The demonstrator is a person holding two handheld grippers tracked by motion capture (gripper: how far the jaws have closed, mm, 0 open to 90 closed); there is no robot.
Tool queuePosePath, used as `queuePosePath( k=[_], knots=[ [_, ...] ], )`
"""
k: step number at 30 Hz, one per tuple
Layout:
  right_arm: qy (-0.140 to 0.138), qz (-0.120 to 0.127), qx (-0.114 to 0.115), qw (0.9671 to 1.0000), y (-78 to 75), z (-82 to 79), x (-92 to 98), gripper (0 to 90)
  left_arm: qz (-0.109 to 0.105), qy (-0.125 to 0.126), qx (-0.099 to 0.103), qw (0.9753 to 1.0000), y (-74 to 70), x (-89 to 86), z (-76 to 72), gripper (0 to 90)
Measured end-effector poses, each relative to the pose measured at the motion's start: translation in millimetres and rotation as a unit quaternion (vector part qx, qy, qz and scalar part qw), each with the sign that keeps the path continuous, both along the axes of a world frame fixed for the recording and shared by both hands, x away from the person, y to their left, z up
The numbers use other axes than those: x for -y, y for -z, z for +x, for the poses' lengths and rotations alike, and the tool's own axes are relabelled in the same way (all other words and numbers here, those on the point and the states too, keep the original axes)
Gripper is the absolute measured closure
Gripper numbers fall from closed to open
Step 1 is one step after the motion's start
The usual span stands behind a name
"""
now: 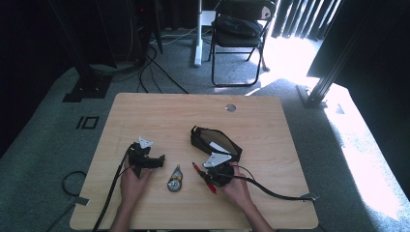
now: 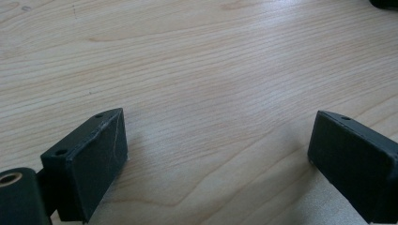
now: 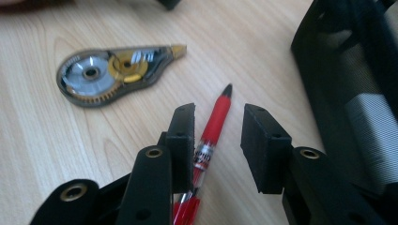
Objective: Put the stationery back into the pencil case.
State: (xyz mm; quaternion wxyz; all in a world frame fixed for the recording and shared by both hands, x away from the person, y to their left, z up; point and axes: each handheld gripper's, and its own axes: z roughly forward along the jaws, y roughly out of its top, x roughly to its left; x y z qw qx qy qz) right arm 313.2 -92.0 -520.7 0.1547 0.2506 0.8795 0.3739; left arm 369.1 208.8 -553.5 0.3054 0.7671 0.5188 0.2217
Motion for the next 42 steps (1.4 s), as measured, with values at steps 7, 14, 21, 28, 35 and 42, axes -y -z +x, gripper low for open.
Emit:
queuePosePath(
  k=[7, 14, 21, 28, 35, 42],
  knots=[
    [-0.003, -0.016, -0.020, 0.9997, 17.0, -1.3, -6.2, 68.0, 0.000, 0.000, 0.000, 1.0000, 0.0, 0.0, 0.0, 5.4],
    [0.001, -0.029, -0.027, 0.9992, 24.1, -2.0, -7.5, 72.7, 0.000, 0.000, 0.000, 1.0000, 0.0, 0.0, 0.0, 5.4],
    [0.006, -0.032, -0.036, 0.9988, 23.0, -0.3, -6.3, 78.5, 0.000, 0.000, 0.000, 1.0000, 0.0, 0.0, 0.0, 5.4],
    [0.004, -0.020, -0.061, 0.9980, 22.7, 4.0, 3.1, 78.2, 0.000, 0.000, 0.000, 1.0000, 0.0, 0.0, 0.0, 5.5],
    [-0.002, -0.028, -0.056, 0.9980, 21.9, 3.6, 4.0, 79.1, 0.000, 0.000, 0.000, 1.0000, 0.0, 0.0, 0.0, 5.4],
    [0.004, -0.026, -0.043, 0.9987, 16.3, 3.1, 6.2, 79.2, 0.000, 0.000, 0.000, 1.0000, 0.0, 0.0, 0.0, 5.4]
  ],
)
